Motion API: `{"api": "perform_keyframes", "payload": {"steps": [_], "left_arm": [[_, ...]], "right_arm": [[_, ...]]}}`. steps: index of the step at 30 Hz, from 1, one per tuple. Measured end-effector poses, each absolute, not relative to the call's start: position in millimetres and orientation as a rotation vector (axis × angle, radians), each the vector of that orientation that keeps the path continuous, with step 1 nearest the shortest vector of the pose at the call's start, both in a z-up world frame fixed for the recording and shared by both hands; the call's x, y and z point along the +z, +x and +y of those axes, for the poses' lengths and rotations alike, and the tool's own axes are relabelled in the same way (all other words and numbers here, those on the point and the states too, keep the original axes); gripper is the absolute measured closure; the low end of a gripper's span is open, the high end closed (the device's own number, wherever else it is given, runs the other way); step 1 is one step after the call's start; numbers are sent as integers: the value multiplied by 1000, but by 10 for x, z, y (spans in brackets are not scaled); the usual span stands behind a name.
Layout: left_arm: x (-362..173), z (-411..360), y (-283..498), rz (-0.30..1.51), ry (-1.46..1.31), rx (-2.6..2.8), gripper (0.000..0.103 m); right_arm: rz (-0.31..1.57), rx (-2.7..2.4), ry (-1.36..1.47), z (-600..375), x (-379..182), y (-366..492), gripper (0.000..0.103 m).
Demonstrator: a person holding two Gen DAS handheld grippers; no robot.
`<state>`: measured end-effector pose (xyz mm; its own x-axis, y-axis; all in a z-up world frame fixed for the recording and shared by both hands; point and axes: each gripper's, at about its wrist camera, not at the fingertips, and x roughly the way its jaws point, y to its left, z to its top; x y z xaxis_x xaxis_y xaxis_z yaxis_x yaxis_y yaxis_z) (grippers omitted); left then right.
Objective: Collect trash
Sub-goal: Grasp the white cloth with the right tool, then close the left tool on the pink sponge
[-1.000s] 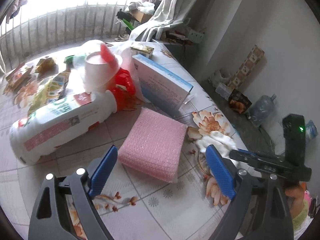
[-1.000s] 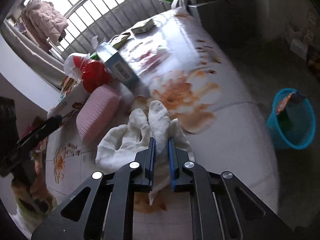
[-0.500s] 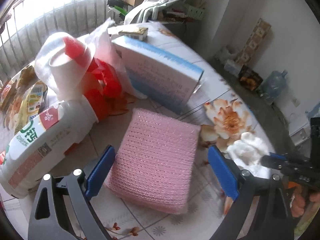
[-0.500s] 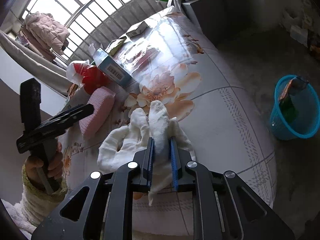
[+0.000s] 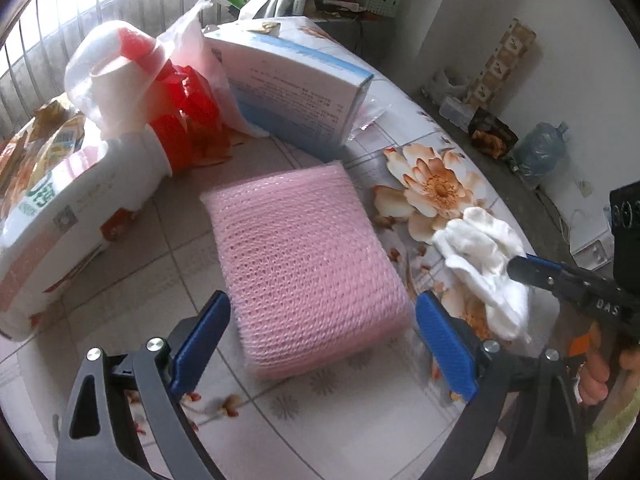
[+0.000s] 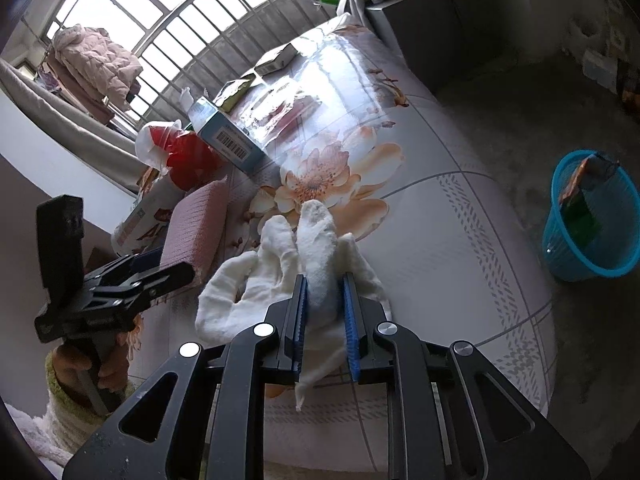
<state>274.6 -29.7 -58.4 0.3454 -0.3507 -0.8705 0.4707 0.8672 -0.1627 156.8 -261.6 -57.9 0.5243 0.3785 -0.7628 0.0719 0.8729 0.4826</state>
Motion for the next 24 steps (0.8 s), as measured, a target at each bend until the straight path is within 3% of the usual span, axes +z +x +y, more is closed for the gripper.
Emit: {"api": "perform_keyframes", "payload": {"steps": [6,12,24], "left_arm": [[-523,-267,2843,1083,91,-489,7],[-579,-191,3029,1141,-57,-459,7],[-673,-362,3061,1134,68,-430,6]], "right_arm": [[1019,189,502,-2624,-579,1573,74],[1015,209,493,-2587,-531,1563,54],[1011,180,348,-2416,-494,1557,52]]}}
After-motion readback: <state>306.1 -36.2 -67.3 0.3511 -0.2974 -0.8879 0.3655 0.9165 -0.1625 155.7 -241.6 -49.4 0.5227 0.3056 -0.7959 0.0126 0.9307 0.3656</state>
